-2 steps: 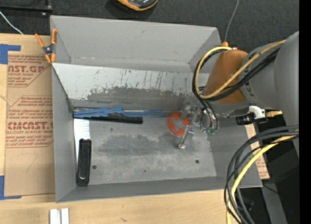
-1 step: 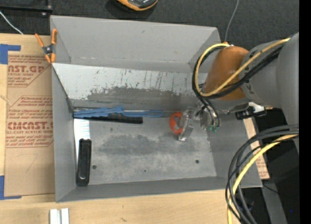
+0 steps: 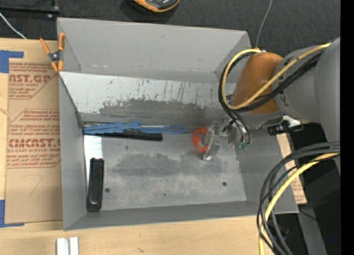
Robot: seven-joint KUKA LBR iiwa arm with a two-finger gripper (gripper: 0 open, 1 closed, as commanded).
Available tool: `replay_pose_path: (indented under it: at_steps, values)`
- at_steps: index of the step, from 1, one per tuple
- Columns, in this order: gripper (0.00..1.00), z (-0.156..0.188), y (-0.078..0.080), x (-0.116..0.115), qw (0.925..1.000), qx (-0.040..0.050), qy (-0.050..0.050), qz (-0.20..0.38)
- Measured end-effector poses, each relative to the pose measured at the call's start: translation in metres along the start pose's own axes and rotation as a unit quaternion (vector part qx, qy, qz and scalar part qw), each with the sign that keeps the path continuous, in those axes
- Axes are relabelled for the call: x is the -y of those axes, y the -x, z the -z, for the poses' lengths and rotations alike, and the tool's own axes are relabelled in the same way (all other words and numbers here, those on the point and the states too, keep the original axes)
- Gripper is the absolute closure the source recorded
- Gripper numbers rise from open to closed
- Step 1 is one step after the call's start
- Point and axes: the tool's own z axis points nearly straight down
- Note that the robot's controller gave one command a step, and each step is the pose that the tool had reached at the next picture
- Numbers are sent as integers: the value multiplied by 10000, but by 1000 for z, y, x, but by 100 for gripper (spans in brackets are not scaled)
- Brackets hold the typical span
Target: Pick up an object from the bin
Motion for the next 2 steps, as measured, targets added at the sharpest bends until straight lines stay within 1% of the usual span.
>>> replay_pose_path:
  at_steps: [1,2]
  values:
    - [100,5,-2,0,10000,-20,0,-6]
    - [100,18,-2,0,10000,-22,2,-19]
